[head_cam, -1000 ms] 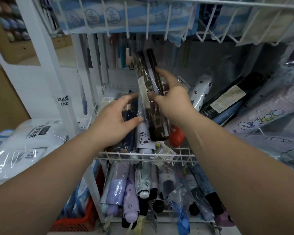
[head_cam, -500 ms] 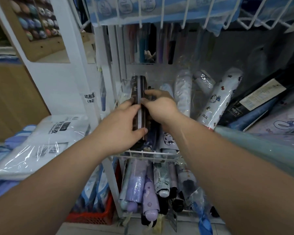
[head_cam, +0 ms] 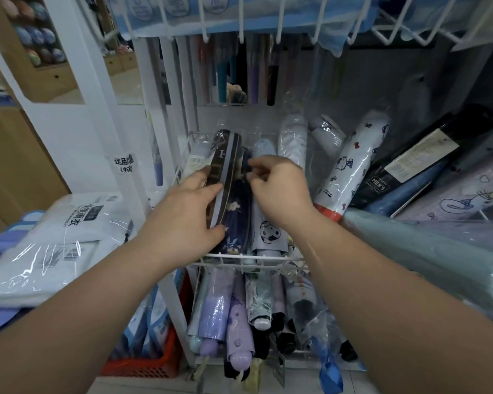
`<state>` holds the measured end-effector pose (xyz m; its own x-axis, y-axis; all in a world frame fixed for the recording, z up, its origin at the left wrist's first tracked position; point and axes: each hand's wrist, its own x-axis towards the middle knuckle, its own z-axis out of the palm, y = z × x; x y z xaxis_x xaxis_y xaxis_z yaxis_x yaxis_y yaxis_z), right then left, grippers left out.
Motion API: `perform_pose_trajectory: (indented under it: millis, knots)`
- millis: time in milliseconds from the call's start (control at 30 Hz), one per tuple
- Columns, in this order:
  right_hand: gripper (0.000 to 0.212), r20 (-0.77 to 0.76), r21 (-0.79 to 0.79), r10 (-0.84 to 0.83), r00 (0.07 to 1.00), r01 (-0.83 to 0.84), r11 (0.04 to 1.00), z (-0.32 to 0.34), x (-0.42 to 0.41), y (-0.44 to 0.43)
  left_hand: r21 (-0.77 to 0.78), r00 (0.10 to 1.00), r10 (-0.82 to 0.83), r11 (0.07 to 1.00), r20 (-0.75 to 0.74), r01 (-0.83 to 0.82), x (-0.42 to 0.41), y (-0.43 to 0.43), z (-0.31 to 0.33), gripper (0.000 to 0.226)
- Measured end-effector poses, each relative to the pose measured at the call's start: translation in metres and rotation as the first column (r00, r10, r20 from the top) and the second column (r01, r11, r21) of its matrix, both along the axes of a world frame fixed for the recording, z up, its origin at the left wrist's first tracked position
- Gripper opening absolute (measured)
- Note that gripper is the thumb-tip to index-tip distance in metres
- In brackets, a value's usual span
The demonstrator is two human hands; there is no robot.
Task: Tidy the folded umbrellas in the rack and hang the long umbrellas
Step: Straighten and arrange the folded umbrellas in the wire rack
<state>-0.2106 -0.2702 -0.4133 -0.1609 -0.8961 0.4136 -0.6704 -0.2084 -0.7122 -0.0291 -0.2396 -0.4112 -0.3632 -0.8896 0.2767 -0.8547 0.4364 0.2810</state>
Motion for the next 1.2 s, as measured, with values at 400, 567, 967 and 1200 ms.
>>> perform_pose_trajectory:
  millis: [400,567,967,1200]
  knots:
    - [0.062,-0.052,0.203,-0.037,0.998,0.047,0.978,-0.001,-0.018,0.025,0.026,0.958,0.200,0.980,-0.204,-0.199,-0.013,0.001,0.034,0.067]
    - [0.060,0.099,0.139,0.015,0.995,-0.029,0.990,-0.002,-0.010,0.021,-0.042,0.951,0.185,0.979,-0.247,-0.201,-0.013,0.004,0.032,0.054]
    - [0.063,-0.045,0.196,0.171,0.984,-0.159,0.968,-0.019,-0.010,0.016,-0.075,0.973,0.226,0.972,0.047,-0.222,-0.020,0.012,0.020,0.060]
    - [0.056,-0.446,0.338,0.205,0.871,-0.048,0.940,-0.001,-0.007,0.012,-0.111,0.953,0.135,0.988,0.272,-0.108,-0.019,0.004,0.021,0.049]
